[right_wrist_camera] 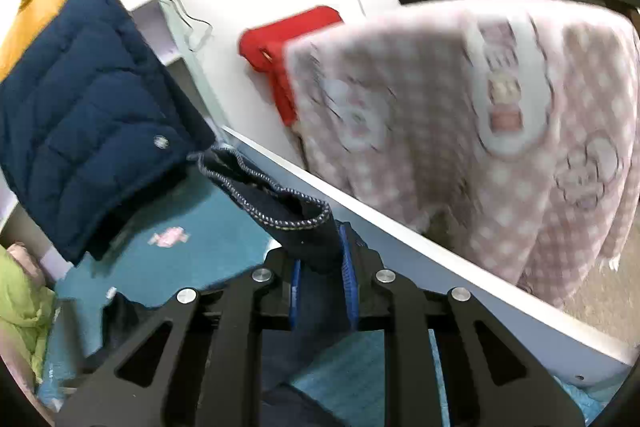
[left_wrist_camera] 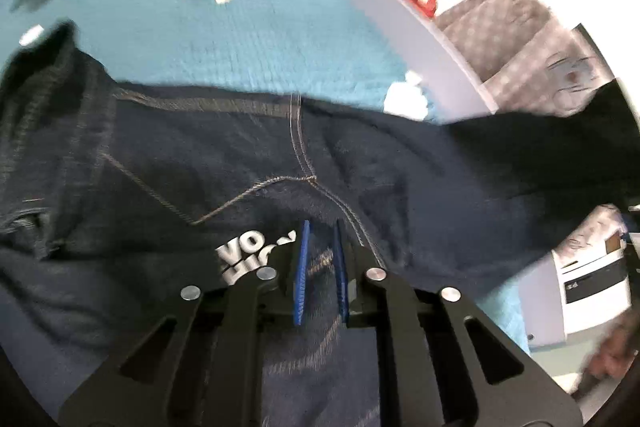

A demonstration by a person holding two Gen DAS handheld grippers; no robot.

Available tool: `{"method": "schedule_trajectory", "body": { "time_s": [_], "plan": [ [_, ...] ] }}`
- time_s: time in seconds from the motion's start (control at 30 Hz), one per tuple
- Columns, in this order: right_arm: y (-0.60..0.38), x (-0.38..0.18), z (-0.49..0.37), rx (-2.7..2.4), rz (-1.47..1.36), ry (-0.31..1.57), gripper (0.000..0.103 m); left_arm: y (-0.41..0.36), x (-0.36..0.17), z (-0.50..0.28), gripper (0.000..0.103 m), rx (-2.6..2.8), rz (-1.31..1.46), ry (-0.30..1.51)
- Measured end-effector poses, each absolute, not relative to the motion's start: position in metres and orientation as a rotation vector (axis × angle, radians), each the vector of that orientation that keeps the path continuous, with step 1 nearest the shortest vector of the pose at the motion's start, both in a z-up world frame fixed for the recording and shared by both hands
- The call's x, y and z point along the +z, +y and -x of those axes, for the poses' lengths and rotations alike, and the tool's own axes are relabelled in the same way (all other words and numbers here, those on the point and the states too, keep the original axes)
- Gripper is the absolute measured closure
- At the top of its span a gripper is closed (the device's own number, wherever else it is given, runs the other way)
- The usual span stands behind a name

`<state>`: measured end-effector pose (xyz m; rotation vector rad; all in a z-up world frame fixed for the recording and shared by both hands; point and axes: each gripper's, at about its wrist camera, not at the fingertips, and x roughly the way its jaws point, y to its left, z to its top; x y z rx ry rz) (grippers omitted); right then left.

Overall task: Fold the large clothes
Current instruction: 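Grasp the other sleeve cuff with the right tool and lift it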

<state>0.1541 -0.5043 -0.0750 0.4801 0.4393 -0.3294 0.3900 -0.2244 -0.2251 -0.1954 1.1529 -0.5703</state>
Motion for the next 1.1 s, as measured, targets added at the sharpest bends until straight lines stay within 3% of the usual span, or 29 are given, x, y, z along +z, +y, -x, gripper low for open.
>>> {"method": "schedule_trajectory", "body": {
  "time_s": [0.1, 0.23, 0.63, 0.9, 1.1],
  "plan": [
    [-0.488, -0.053, -0.166, -0.257, -0.508, 0.414, 0.087, -0.237, -0.263, -0.401, 0.097, -0.520, 0.153, 1.230],
    [-0.464, -0.032, -0.183, -0.133, -0.536, 0.402, 0.087, -0.226, -0.268, -0.403, 0.098, -0.553, 0.234, 1.209],
    [-0.367, -0.014, -0.201, 0.077, -0.536, 0.456, 0.087, -0.233, -0.235, -0.393, 0.099, -0.515, 0.024, 1.187],
    [-0.302, -0.025, -0.211, 0.165, -0.462, 0.534, 0.087, -0.119, -0.191, -0.351, 0.098, -0.475, 0.110, 1.145],
    [-0.237, -0.069, -0.225, 0.248, -0.391, 0.661, 0.087, -0.011, -0.180, -0.310, 0.098, -0.326, 0.132, 1.100]
  ]
}}
